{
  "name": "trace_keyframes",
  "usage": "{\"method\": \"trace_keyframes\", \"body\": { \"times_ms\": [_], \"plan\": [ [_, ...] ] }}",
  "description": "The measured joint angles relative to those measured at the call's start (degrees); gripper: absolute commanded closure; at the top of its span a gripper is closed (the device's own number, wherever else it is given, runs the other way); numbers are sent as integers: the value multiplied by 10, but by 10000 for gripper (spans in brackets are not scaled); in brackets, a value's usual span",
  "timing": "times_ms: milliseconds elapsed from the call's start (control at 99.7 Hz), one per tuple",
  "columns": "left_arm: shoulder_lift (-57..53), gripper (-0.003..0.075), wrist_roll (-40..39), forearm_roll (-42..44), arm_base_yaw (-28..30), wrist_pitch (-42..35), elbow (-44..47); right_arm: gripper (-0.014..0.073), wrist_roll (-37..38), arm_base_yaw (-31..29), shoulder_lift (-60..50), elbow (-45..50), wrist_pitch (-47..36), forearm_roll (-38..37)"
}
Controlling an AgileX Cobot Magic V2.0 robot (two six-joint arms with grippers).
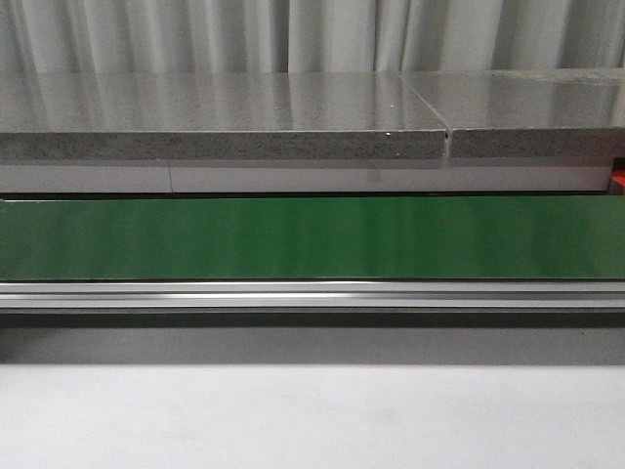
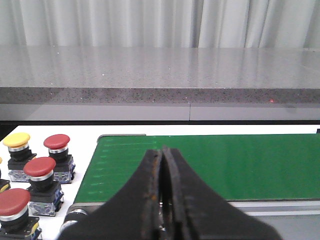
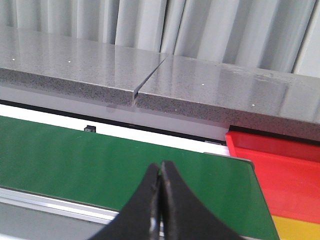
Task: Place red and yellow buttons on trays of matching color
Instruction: 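Move the left gripper over the cluster of red and yellow buttons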
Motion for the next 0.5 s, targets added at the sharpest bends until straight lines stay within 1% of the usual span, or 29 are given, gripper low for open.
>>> {"method": "trace_keyframes", "body": {
  "times_ms": [501],
  "plan": [
    [0, 739, 0, -2, 0, -12, -1, 662, 0, 0, 0, 0, 0, 0]
  ]
}}
